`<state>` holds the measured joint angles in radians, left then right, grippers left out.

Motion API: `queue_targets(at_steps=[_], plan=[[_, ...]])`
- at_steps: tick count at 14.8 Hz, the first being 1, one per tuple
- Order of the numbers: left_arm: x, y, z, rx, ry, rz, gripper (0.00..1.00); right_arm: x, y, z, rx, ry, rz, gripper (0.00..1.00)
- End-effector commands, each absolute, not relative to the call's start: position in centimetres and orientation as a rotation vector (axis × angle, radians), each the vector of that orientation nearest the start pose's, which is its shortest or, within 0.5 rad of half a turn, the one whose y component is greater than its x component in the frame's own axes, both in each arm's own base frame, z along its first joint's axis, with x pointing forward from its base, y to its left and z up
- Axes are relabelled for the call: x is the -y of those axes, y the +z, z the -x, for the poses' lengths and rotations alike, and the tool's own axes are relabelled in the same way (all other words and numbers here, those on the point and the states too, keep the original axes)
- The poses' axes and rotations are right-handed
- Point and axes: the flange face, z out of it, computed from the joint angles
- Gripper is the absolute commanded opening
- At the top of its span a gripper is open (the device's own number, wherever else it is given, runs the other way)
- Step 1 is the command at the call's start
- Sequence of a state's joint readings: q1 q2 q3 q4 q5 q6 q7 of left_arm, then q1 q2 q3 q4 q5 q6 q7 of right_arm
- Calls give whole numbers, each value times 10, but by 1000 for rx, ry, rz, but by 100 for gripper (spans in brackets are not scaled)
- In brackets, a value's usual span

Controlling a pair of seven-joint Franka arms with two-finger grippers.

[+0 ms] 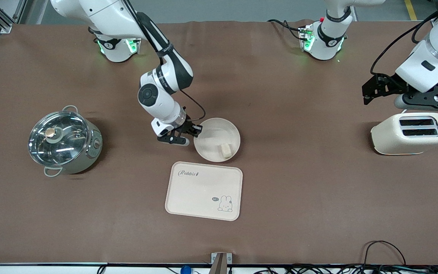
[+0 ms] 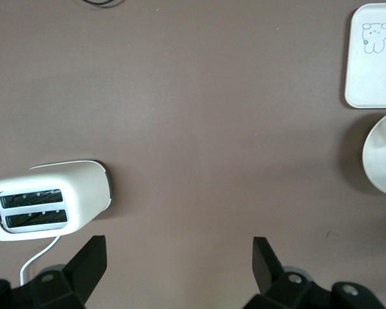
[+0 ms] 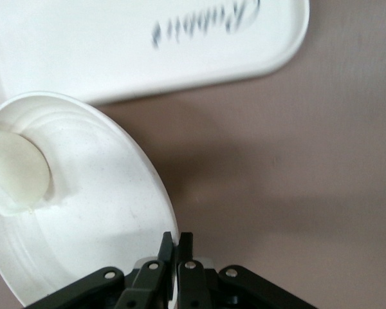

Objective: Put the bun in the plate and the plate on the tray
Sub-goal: 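Move the plate by its rim onto the tray with the right gripper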

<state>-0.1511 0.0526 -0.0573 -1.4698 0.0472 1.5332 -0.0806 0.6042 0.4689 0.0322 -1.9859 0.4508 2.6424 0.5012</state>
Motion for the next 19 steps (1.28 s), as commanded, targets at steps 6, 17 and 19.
queue_targets(at_steps=[6,17,19], plan=[[102,641,-556,-172,-30,3110,100,-348,237,-633,-462,-85,2693,0],[100,635,-561,-177,-18,3108,100,-312,201,-672,-331,-91,2722,0],[101,637,-560,-179,-23,3108,100,-314,202,-671,-326,-90,2722,1]])
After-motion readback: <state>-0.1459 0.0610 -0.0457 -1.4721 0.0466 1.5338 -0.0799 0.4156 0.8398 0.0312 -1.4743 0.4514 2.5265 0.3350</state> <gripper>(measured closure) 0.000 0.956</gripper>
